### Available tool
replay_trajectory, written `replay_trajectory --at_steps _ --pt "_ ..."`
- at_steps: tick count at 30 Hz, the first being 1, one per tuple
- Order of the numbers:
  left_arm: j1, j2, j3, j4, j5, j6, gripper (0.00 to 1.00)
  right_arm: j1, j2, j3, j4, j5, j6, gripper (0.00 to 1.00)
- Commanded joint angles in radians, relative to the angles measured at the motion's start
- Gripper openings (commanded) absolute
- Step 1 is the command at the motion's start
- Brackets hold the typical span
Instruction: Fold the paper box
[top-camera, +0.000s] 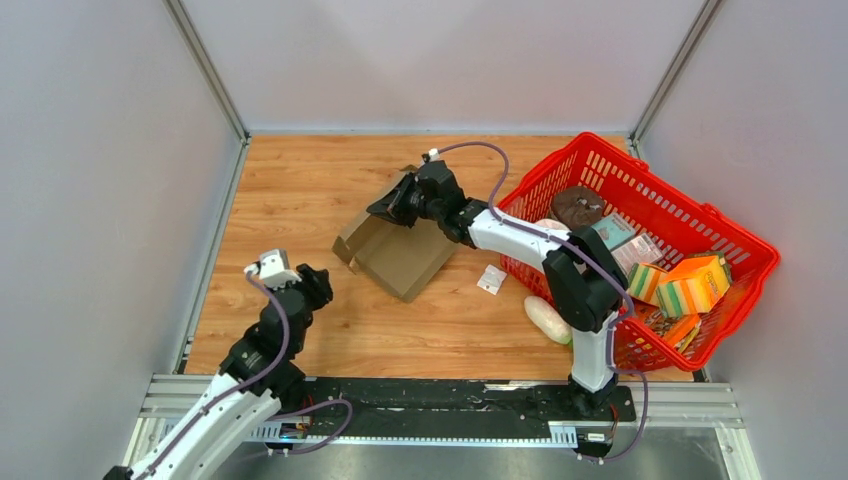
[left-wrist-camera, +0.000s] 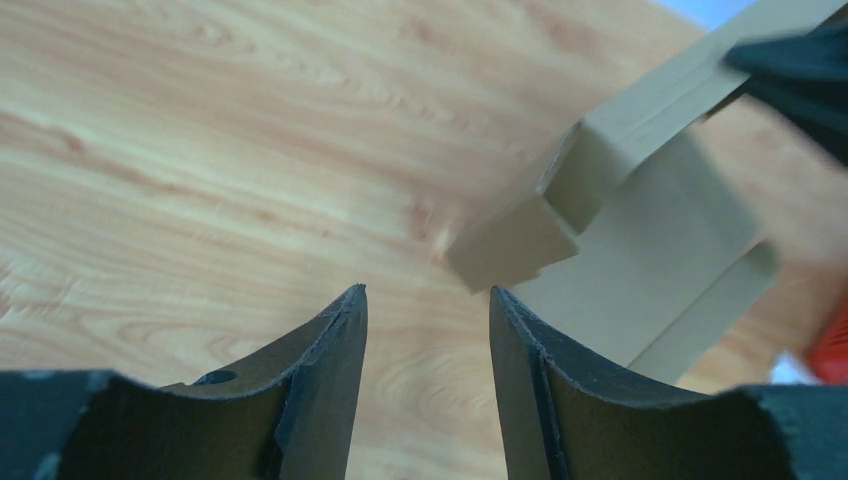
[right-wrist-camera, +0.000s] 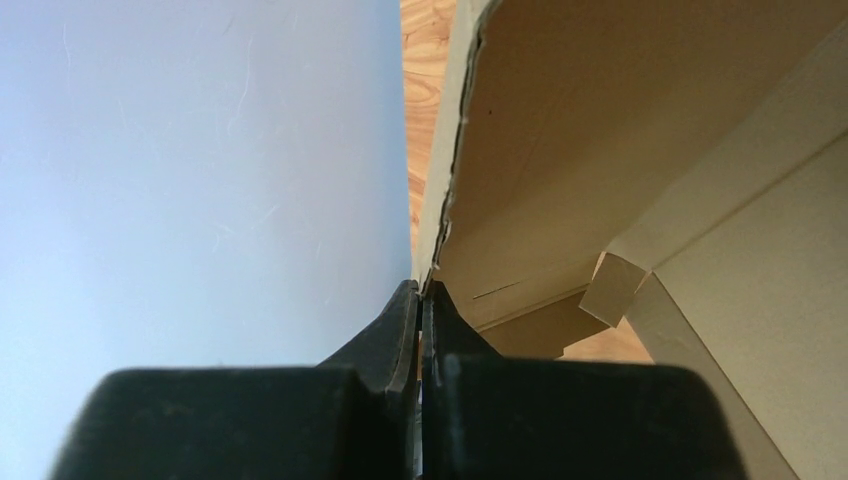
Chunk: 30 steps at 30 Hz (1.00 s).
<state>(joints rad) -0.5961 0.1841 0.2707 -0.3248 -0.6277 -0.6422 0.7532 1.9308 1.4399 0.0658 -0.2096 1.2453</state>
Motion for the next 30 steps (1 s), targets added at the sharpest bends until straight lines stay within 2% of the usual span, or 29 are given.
replay_trajectory --at_steps 1,7,8,12,14,18,30 --pt "-0.004 0.210 0.051 0.041 0.034 0.022 0.56 -0.025 0.037 -0.033 0.155 -0.124 -0.057 0.00" --pt "-0.001 0.474 0.122 0.145 0.042 0.065 0.56 -0.069 0.089 -0.064 0.273 -0.211 0.000 0.00" --pt "-0.001 0.515 0.124 0.205 0.055 0.105 0.59 -0.072 0.094 -0.065 0.282 -0.217 0.003 0.00" --pt "0.001 0.599 0.140 0.354 0.089 0.193 0.65 -0.083 0.112 -0.065 0.302 -0.235 0.029 0.00" --pt "0.002 0.638 0.163 0.351 0.083 0.193 0.65 -0.084 0.120 -0.056 0.305 -0.249 0.042 0.00" --pt "0.002 0.707 0.197 0.334 0.065 0.177 0.60 -0.089 0.119 -0.042 0.296 -0.257 0.040 0.00" --pt "0.001 0.810 0.200 0.487 0.048 0.165 0.49 -0.087 0.106 -0.050 0.290 -0.257 0.042 0.00"
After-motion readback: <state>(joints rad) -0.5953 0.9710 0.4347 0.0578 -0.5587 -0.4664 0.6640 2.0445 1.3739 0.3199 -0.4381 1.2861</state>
